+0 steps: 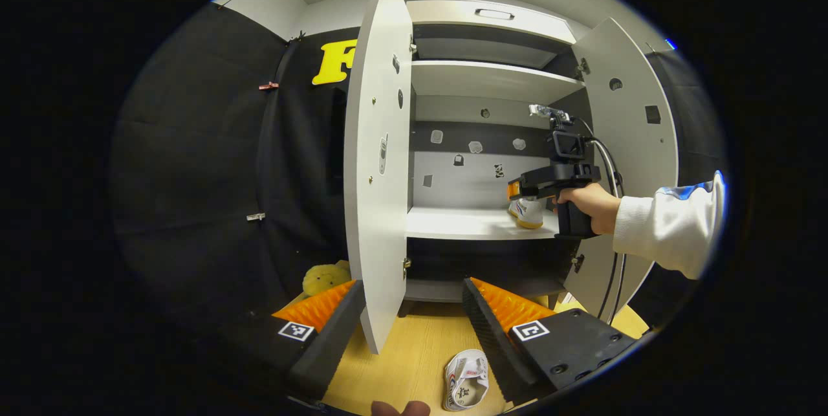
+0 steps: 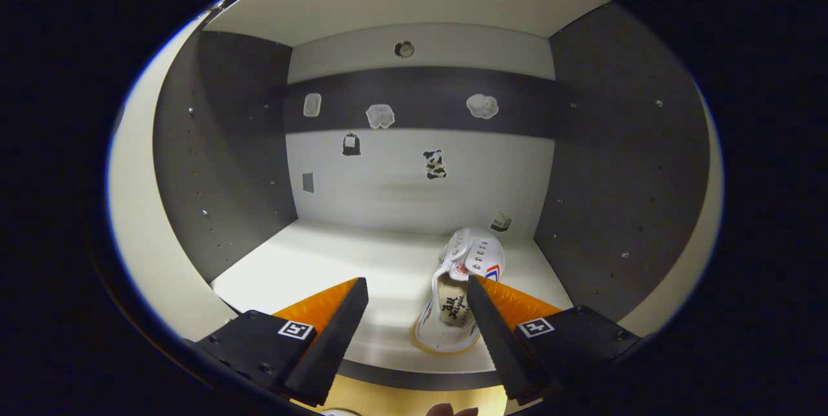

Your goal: Grab one shoe with the right hand and put it into the shoe cabinet, grab the other shoe with the left hand and put it into the shoe cabinet; then close the right door with the right hand and the left door with the left hand.

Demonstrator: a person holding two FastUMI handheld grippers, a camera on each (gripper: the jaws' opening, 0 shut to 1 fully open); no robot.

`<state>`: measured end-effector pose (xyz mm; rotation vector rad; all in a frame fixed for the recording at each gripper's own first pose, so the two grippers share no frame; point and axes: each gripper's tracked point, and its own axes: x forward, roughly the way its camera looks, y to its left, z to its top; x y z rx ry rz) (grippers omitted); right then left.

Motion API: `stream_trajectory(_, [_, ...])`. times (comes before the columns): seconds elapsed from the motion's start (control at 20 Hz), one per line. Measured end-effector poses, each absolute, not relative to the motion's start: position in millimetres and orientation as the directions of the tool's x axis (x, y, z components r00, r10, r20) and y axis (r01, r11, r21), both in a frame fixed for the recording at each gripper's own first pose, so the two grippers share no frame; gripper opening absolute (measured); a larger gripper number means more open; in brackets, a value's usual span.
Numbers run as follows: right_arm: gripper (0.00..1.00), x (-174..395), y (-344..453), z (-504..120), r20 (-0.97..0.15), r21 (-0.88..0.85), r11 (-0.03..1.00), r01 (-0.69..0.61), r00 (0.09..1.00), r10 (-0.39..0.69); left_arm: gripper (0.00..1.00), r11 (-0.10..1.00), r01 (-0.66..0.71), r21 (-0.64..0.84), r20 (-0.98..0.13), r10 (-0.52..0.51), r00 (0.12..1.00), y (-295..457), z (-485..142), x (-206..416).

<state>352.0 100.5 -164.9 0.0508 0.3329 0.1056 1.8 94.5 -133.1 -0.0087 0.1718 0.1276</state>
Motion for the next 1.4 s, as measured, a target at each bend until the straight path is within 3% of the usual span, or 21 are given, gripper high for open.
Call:
stream_trajectory(0.2, [0.98, 286, 98, -111, -0.171, 0.123, 0.985, -0.12, 0.975, 0.14, 0.95, 0.997, -0.074, -0.002, -0.202, 0.072, 0.977, 86, -164, -8])
stream_trajectory(0.5, [0.98, 178, 87, -52, -0.034, 0.113, 0.98, -0.164, 0.985, 0.169, 0.95, 1.0, 0.021, 0.004, -0.288, -0.018, 0.957, 57, -233, -27])
stream_trajectory(0.8, [0.98, 106, 67, -17, -0.014, 0.161, 0.973, -0.166, 0.985, 0.171, 0.95, 0.995, 0.095, 0.015, -0.41, -0.08, 0.908, 32, -324, -33])
stream_trajectory(1.05, [0.98, 73, 37, -6, -0.009, 0.099, 0.986, -0.132, 0.991, 0.134, 0.93, 0.986, 0.166, -0.012, -0.538, -0.146, 0.83, 17, -407, -31])
stream_trajectory(1.4, [0.98, 61, -17, 1, -0.011, 0.05, 0.998, -0.037, 0.999, 0.037, 0.74, 0.977, 0.211, 0.039, -0.619, -0.142, 0.772, 15, -478, 7])
